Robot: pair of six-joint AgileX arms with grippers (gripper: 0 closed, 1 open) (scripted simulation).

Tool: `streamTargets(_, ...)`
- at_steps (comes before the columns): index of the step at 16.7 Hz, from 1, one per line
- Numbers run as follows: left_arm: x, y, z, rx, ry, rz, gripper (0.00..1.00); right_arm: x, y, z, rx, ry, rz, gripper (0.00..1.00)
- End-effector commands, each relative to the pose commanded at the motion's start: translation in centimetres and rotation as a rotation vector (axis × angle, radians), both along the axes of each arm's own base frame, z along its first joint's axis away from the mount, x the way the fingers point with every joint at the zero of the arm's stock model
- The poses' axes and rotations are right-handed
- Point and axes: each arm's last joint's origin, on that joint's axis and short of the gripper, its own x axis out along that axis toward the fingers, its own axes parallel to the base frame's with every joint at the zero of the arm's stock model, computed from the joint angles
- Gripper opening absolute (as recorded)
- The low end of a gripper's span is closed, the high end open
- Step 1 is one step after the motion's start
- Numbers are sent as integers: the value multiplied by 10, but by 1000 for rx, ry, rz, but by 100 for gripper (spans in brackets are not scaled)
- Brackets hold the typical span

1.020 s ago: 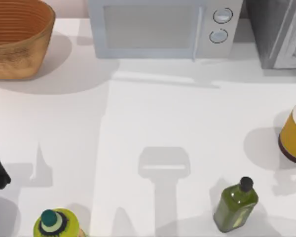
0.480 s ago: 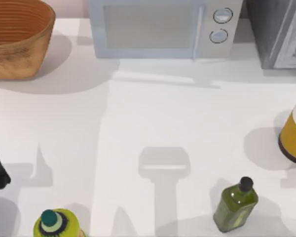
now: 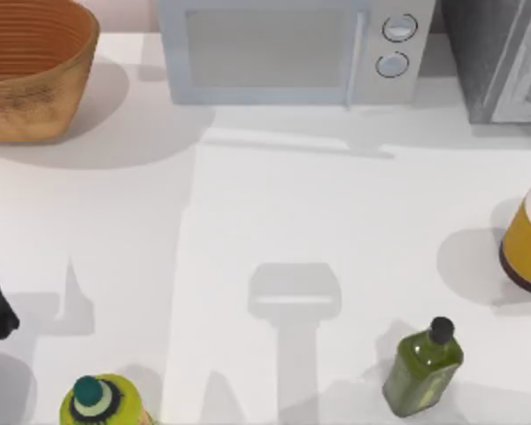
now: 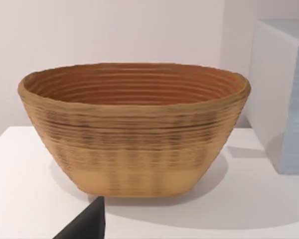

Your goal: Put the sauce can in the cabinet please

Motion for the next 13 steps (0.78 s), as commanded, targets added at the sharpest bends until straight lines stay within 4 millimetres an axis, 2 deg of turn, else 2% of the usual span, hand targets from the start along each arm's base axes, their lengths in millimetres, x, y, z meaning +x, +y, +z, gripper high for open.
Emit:
streamTargets(2, 0, 0, 0, 0, 0, 0, 100, 5, 2, 38, -1, 7, 0, 0)
streamTargets(6, 0, 0, 0, 0, 0, 0, 100, 26, 7, 130, -2, -1, -13, 0)
streamTargets(10, 0, 0, 0, 0, 0, 0, 100, 60, 16, 219, -2, -25, -30, 0)
streamTargets(13, 0, 0, 0, 0, 0, 0, 100, 88, 25, 269, 0, -45, -35, 0)
